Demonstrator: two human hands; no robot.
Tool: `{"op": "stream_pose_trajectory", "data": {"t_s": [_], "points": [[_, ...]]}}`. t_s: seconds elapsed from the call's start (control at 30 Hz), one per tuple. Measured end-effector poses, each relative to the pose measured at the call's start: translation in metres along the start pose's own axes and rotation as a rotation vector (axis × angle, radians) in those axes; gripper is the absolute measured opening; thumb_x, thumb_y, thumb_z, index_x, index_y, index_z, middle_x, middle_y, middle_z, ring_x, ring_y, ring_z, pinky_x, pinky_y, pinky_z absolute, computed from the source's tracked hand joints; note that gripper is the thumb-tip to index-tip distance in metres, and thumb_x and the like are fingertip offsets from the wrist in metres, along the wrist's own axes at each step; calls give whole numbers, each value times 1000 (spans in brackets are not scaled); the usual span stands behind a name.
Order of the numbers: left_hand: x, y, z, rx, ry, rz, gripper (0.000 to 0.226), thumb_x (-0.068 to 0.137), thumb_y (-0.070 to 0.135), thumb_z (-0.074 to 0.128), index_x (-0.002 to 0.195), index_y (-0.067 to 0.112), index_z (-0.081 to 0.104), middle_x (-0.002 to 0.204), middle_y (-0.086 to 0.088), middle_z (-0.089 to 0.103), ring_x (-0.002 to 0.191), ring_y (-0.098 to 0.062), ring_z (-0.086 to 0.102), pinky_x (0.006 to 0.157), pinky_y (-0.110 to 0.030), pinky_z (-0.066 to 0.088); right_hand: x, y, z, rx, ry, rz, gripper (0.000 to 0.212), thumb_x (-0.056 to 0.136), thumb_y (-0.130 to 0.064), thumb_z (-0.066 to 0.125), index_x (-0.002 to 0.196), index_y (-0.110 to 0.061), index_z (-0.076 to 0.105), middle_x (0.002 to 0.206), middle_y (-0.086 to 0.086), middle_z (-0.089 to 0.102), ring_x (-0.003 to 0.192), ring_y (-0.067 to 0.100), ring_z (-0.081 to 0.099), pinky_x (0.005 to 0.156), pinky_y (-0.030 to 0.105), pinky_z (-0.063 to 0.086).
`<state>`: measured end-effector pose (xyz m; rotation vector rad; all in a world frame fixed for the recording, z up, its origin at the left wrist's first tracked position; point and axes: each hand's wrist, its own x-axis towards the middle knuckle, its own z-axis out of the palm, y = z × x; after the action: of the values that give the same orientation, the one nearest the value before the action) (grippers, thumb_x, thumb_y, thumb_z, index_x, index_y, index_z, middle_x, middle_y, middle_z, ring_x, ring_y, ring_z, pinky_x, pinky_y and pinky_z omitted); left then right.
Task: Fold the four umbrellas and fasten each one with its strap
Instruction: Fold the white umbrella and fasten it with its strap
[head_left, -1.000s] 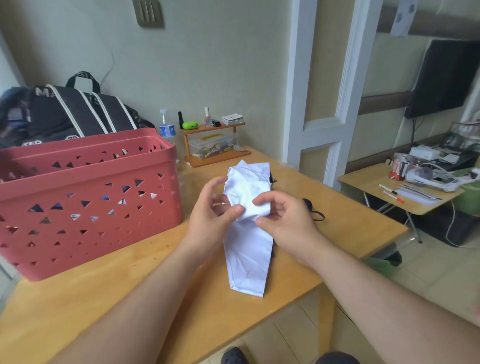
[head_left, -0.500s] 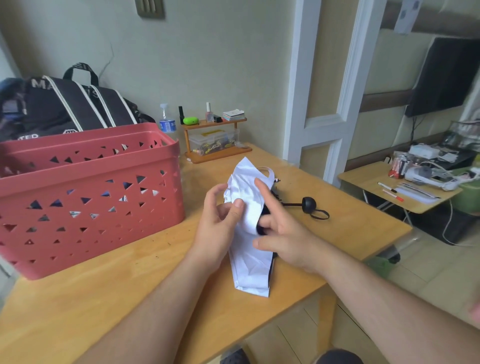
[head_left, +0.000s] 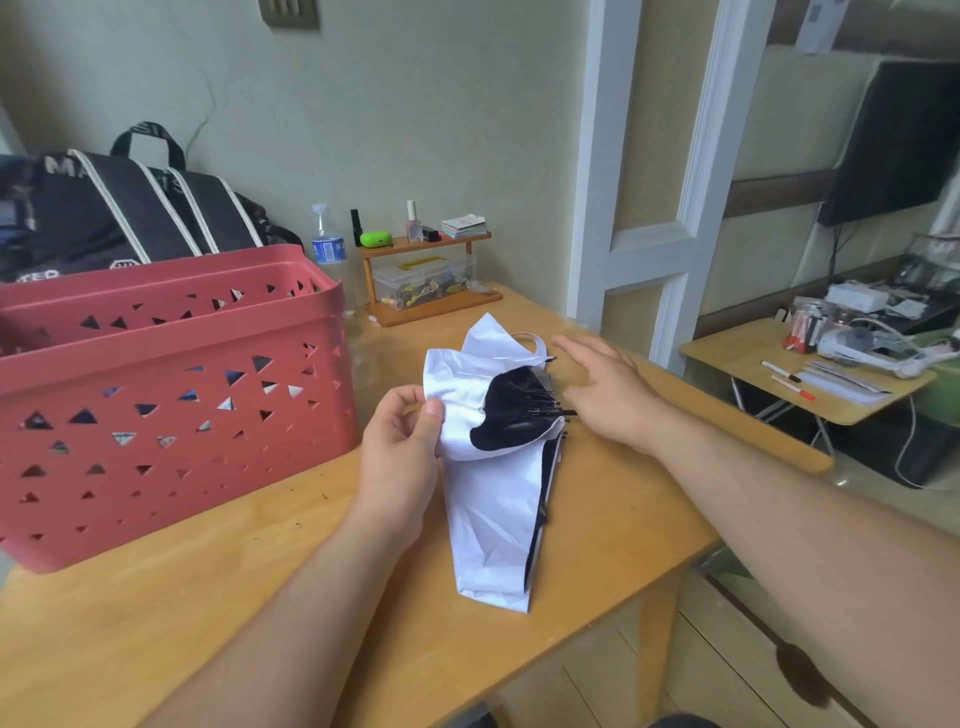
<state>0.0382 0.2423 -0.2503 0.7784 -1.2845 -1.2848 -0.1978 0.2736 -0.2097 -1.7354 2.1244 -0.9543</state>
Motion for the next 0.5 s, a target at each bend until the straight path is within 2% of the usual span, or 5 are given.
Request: {"op": "stream_pose_trajectory", "data": {"t_s": [0.13,0.2,0.3,0.4,0.5], "points": [[0,3,0,-2,21,-28,14,110,12,48,109,4,60,88,-4,71,77,-19,60,75,-35,50,28,-12,3,27,-133,111,70,98,-14,39,160,-43,26,165,-7,30,151,35,19,120,41,27],[-1,4,-2,-12,23,-48,17,110,12,46,101,9,60,90,-3,70,79,-18,61,79,-37,49,38,-9,9,92,-167,147,67,90,-17,42,148,-50,43,140,-4,55,131,34,47,97,37,45],[-4,11,0,-14,12,-79,26,109,14,44,84,16,51,82,2,66,76,-14,62,75,-35,46,49,3,14,135,-82,109,43,91,-14,50,123,-37,70,118,-6,67,101,19,63,72,23,45],[-4,11,1,-29,-25,-73,17,105,27,51,92,17,50,91,-6,58,85,-21,55,82,-41,42,40,11,8,101,36,27,29,93,-17,57,111,-32,75,110,-14,68,94,4,61,70,15,40],[-6,12,8,-3,-55,-74,36,102,42,58,101,7,51,98,-5,57,89,-23,50,83,-44,41,21,21,5,26,-99,-44,34,96,-28,62,129,-31,70,124,-13,67,113,7,61,89,20,43]]}}
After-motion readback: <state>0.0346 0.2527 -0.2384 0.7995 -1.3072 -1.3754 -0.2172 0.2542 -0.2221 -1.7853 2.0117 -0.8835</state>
